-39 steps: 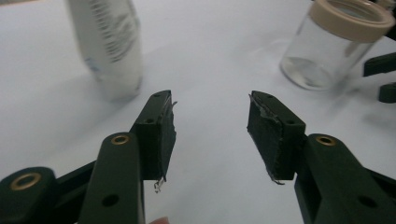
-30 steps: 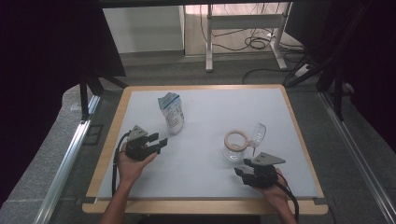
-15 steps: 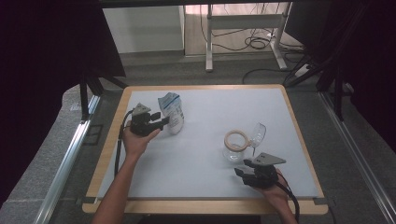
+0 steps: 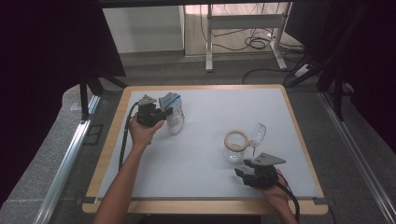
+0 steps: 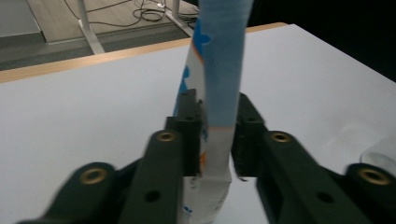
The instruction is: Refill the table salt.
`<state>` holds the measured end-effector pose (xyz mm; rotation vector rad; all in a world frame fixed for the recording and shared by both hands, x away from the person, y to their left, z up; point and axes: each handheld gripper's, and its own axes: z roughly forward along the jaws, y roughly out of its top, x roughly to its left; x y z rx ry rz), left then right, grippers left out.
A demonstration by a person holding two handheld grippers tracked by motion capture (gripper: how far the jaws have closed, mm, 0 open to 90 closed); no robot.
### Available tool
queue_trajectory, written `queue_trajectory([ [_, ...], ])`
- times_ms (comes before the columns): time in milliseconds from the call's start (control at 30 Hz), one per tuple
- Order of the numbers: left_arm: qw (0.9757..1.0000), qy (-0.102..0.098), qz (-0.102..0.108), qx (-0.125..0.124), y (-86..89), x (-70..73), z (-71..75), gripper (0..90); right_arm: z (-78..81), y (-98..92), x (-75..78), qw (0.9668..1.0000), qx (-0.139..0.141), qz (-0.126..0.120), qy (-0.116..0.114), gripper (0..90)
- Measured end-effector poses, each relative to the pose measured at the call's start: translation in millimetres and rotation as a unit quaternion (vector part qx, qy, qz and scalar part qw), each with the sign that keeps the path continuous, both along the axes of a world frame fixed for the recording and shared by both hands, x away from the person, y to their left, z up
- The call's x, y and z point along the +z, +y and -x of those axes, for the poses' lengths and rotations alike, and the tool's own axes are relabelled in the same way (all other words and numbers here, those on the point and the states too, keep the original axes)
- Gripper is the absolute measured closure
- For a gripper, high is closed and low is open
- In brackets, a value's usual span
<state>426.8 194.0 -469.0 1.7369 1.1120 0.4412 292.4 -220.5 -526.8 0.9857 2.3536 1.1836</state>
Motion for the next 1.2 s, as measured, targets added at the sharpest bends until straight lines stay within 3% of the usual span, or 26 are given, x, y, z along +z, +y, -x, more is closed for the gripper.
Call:
queue_trajectory([
  [267,0.9999,-0.011,0.009,-0.005,0.2,-0.4,-0.1,85.3,1.0,1.0,1.5,1.0000,-0.001,-0.001,-0.005,45.5],
  [367,0.9992,-0.020,0.033,-0.012,-0.6,2.2,1.1,87.4,2.1,1.6,3.1,1.0000,-0.002,0.000,-0.009,45.5],
  [467,0.9986,-0.027,0.041,-0.019,-2.0,6.5,2.5,88.6,3.2,3.2,4.0,0.9999,0.000,0.000,-0.014,45.5],
  [667,0.9984,-0.031,0.036,-0.031,-5.1,11.2,5.5,89.3,3.7,4.8,2.8,0.9998,0.003,0.003,-0.017,45.5],
  [1033,0.9967,-0.033,0.054,-0.050,-1.7,20.3,15.9,89.5,5.1,7.5,2.9,0.9998,0.005,0.003,-0.021,45.5],
  [1200,0.9963,-0.039,0.050,-0.058,-3.5,24.1,23.4,89.4,8.5,13.4,3.5,0.9992,0.012,0.009,-0.036,45.1],
])
